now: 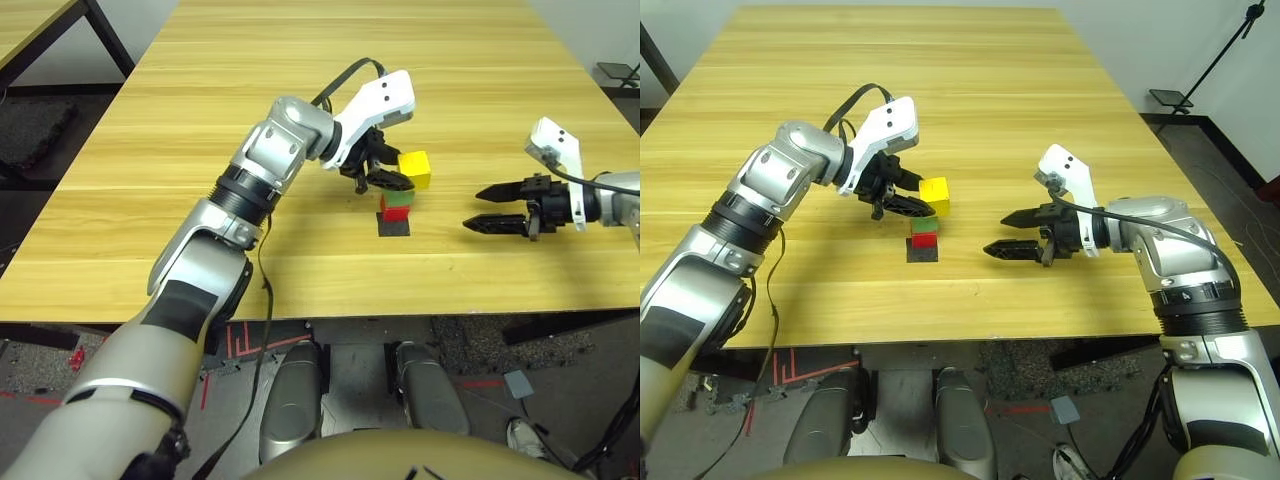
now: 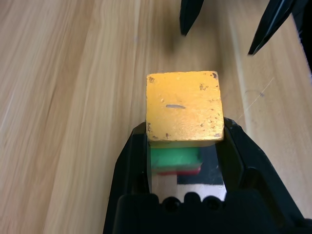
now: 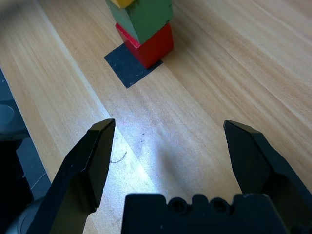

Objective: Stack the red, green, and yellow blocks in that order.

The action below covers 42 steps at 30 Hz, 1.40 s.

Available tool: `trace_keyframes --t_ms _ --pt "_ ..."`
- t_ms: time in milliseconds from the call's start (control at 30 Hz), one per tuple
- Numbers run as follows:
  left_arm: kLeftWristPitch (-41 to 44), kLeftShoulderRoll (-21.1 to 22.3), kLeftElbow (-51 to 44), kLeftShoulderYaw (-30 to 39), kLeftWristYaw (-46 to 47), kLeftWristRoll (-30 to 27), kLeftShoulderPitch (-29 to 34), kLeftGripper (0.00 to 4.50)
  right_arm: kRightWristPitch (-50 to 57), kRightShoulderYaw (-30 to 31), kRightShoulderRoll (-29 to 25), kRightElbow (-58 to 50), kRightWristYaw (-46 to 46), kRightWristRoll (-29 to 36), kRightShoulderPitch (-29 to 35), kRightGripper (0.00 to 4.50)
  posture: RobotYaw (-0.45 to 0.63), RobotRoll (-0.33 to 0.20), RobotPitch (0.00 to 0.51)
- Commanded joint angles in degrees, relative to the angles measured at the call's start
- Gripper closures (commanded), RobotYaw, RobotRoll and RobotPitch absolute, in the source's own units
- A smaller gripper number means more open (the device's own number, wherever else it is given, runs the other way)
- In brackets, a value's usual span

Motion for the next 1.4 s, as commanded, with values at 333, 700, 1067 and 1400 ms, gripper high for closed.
trace_keyframes --t_ms 333,700,1067,1400 --pt "-0.2 -0.9 1.6 0.1 -0.6 3.1 -0.9 2.50 -0.2 -1.1 -0.9 0.1 0.0 0.6 1.0 0.00 0.10 -0.117 0.099" --pt "17.5 -0.6 -19.7 14.8 7.6 -7.5 4.3 0.03 -0.6 -6.7 -1.2 0.9 0.7 4.2 0.8 0.00 0.12 -0.128 0.073" --pt "12.0 -11.5 -47.2 44.3 49.1 -5.5 36.4 0.03 -27.2 -31.2 12.5 27.3 -31.5 4.4 -3.3 0.00 0.16 -0.155 0.074" --pt "-24.8 -10.6 -35.7 45.0 62.1 4.1 52.7 0.03 -57.3 -33.2 10.1 58.4 -40.3 -1.0 -7.0 0.00 0.16 -0.158 0.094"
